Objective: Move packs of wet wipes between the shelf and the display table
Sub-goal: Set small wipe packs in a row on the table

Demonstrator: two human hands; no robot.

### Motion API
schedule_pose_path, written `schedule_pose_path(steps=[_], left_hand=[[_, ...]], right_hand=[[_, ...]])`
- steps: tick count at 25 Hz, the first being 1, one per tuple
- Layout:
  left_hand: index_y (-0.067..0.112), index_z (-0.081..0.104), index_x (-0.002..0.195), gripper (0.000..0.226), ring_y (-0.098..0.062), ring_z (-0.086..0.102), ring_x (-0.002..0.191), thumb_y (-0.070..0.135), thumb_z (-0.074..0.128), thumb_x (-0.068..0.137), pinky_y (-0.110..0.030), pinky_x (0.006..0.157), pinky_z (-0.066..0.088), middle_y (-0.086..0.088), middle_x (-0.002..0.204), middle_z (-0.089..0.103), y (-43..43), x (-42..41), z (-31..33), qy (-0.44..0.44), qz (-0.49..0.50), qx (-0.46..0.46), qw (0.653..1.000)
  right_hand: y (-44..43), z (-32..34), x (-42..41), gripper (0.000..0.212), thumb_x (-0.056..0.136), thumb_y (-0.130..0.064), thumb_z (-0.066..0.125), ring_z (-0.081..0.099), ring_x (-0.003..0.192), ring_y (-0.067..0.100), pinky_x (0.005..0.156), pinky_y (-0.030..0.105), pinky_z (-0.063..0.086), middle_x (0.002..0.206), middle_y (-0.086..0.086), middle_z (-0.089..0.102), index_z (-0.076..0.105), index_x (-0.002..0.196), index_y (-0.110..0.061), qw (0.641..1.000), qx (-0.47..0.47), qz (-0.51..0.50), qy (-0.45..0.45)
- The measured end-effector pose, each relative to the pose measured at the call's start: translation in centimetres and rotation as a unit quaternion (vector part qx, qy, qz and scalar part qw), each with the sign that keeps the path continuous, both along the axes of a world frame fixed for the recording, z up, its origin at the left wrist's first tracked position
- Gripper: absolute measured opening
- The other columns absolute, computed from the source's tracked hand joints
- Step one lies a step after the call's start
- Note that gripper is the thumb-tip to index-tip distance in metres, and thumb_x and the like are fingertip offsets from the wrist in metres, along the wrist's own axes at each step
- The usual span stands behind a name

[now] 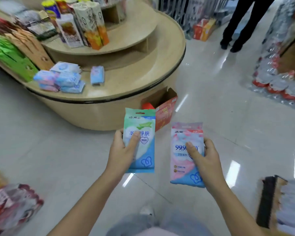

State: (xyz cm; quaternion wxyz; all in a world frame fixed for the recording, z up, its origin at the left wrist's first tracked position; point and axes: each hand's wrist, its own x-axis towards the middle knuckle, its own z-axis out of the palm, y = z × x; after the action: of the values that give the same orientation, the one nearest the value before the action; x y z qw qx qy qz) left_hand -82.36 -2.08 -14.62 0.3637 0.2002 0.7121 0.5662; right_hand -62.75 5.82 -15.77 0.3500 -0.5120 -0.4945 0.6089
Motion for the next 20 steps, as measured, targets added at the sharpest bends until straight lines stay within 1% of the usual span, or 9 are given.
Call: schedule_pose_path(steps=[2, 4, 7, 9, 11, 13, 15, 17, 20], left_hand=[[0.021, 0.051, 0.091, 0.014, -0.007, 0.064, 0.076, 0.031, 0.06, 0.091, -0.016, 0.058, 0.05, 0.007, 0.088, 0.066, 2.4, -3.4, -0.4, 0.005, 0.028, -0.006, 1.0], [0.021, 0.051, 0.09, 0.014, -0.002, 0.063, 0.073, 0.032, 0.06, 0.091, -0.012, 0.055, 0.049, 0.007, 0.088, 0.065, 4.9, -6.1, -1.2, 0.002, 0.046, -0.013, 0.999], [0.023, 0.05, 0.089, 0.014, 0.008, 0.061, 0.063, 0.032, 0.06, 0.09, -0.009, 0.052, 0.047, 0.009, 0.086, 0.064, 9.4, -10.2, -2.8, 0.0, 0.078, -0.03, 0.997], [0.022, 0.051, 0.091, 0.014, 0.009, 0.061, 0.061, 0.031, 0.061, 0.091, -0.01, 0.052, 0.047, 0.008, 0.087, 0.064, 12.5, -12.8, -3.8, -0.009, 0.1, -0.032, 0.994], [0.019, 0.051, 0.094, 0.015, 0.011, 0.06, 0.059, 0.029, 0.061, 0.091, -0.009, 0.05, 0.046, 0.005, 0.087, 0.063, 15.6, -15.4, -4.4, -0.013, 0.126, -0.047, 0.991], [0.02, 0.051, 0.094, 0.014, 0.012, 0.059, 0.057, 0.03, 0.06, 0.091, -0.008, 0.048, 0.045, 0.006, 0.087, 0.063, 18.2, -17.8, -4.7, -0.021, 0.142, -0.067, 0.987], [0.023, 0.05, 0.09, 0.013, 0.01, 0.06, 0.059, 0.031, 0.06, 0.091, -0.007, 0.049, 0.045, 0.008, 0.086, 0.063, 20.7, -20.5, -5.4, -0.028, 0.158, -0.079, 0.984], [0.025, 0.049, 0.087, 0.014, 0.002, 0.062, 0.067, 0.031, 0.06, 0.091, -0.009, 0.051, 0.045, 0.01, 0.084, 0.062, 23.0, -23.4, -6.4, -0.031, 0.177, -0.094, 0.979], [0.019, 0.051, 0.095, 0.016, -0.005, 0.061, 0.077, 0.032, 0.06, 0.091, -0.012, 0.058, 0.046, 0.009, 0.088, 0.061, 26.3, -28.6, -8.2, -0.027, 0.178, -0.107, 0.978]], right_hand=[[2.4, -0.8, -3.1, 0.016, 0.087, -0.018, 0.065, 0.071, 0.076, 0.011, 0.057, 0.02, 0.054, 0.093, 0.004, 0.07, 0.056, 0.099, -0.015, 1.0, -0.017, 0.018, -0.002], [5.2, -1.8, -5.9, 0.017, 0.087, -0.017, 0.065, 0.071, 0.076, 0.013, 0.057, 0.02, 0.054, 0.095, 0.006, 0.07, 0.056, 0.101, -0.014, 0.999, -0.03, 0.034, -0.004], [10.8, -3.4, -10.7, 0.018, 0.088, -0.017, 0.064, 0.072, 0.074, 0.012, 0.055, 0.022, 0.055, 0.096, 0.006, 0.069, 0.053, 0.102, -0.013, 0.997, -0.05, 0.065, -0.009], [15.1, -4.0, -14.3, 0.024, 0.088, -0.02, 0.064, 0.073, 0.076, 0.013, 0.057, 0.024, 0.057, 0.099, 0.005, 0.069, 0.052, 0.107, -0.013, 0.994, -0.055, 0.096, -0.013], [19.7, -3.9, -18.4, 0.028, 0.087, -0.022, 0.065, 0.073, 0.08, 0.014, 0.058, 0.024, 0.057, 0.102, 0.005, 0.069, 0.052, 0.11, -0.014, 0.991, -0.051, 0.126, -0.022], [24.1, -3.5, -22.6, 0.025, 0.087, -0.021, 0.066, 0.072, 0.083, 0.013, 0.061, 0.024, 0.057, 0.102, 0.004, 0.068, 0.053, 0.109, -0.016, 0.987, -0.027, 0.154, -0.032], [28.2, -3.4, -26.8, 0.023, 0.087, -0.024, 0.067, 0.07, 0.088, 0.012, 0.07, 0.029, 0.059, 0.102, -0.001, 0.067, 0.054, 0.105, -0.021, 0.982, 0.0, 0.18, -0.051], [31.4, -4.2, -31.0, 0.027, 0.086, -0.027, 0.068, 0.069, 0.093, 0.013, 0.078, 0.033, 0.058, 0.102, -0.003, 0.067, 0.055, 0.108, -0.019, 0.978, 0.009, 0.198, -0.07], [34.4, -6.1, -36.4, 0.035, 0.087, -0.026, 0.067, 0.069, 0.095, 0.016, 0.076, 0.029, 0.058, 0.107, 0.003, 0.068, 0.053, 0.116, -0.013, 0.976, -0.006, 0.204, -0.071]])
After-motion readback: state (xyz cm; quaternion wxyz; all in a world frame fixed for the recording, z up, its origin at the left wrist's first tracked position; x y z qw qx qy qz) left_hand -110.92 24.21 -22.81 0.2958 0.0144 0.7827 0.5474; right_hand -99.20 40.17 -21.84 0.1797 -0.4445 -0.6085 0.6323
